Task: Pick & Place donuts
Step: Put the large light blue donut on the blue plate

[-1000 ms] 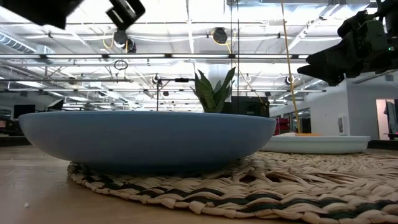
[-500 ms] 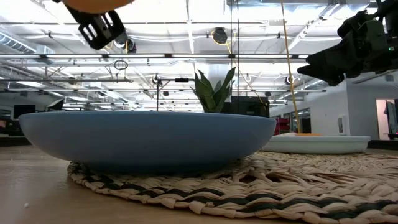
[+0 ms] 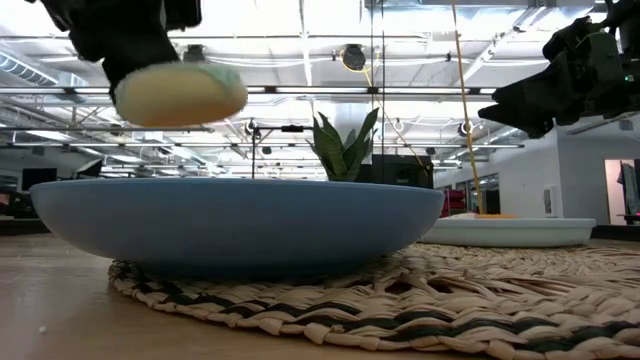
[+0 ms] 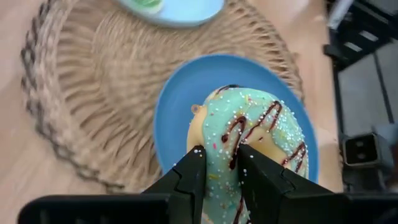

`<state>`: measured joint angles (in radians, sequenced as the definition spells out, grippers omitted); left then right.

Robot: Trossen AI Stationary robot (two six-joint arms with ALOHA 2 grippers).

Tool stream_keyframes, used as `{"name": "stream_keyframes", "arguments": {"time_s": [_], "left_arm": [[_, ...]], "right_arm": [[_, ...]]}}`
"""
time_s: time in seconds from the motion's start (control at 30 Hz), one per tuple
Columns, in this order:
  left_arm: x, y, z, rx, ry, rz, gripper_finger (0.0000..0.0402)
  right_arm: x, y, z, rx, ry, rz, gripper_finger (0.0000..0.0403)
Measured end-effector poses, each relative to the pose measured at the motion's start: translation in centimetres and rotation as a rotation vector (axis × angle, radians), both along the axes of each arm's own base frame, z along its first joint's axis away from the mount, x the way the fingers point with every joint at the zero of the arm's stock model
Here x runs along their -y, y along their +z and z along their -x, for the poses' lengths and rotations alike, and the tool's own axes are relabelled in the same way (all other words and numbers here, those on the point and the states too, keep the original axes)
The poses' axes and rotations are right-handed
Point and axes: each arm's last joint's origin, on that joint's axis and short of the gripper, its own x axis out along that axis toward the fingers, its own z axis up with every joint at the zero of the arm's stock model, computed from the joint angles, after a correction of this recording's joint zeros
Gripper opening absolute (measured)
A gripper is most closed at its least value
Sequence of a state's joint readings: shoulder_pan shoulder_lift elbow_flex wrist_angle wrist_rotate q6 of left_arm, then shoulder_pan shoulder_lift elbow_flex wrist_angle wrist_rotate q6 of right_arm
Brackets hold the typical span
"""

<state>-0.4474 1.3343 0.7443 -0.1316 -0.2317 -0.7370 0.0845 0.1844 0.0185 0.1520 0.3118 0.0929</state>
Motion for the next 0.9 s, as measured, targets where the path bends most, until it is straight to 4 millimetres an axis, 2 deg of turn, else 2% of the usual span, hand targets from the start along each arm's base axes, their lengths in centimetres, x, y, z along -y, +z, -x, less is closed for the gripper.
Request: {"name": "stream_keyframes", "arguments": {"time_s": [0.13,0.27,0.4,0.9], "left_arm": [[0.1,-1.4,-0.2,-0.090,0.050,0.049,0.0093],[0.6,-3.1,-0.6,-0.191,0.017,0.111,0.0093],[0.7,-4.0,-0.9,-0.243,0.007,0.153,0.0093],[-1.0,-4.0,-1.8,-0.252,0.068,0.225,0.0093]], "right_arm": [[0.0,0.0,0.0,0.000,0.000,0.000,0.0242],[0.0,0.0,0.0,0.000,0.001,0.000,0.0242],[0.0,0.0,0.0,0.000,0.001,0.000,0.0242],[0.0,0.0,0.0,0.000,0.001,0.000,0.0242]]}}
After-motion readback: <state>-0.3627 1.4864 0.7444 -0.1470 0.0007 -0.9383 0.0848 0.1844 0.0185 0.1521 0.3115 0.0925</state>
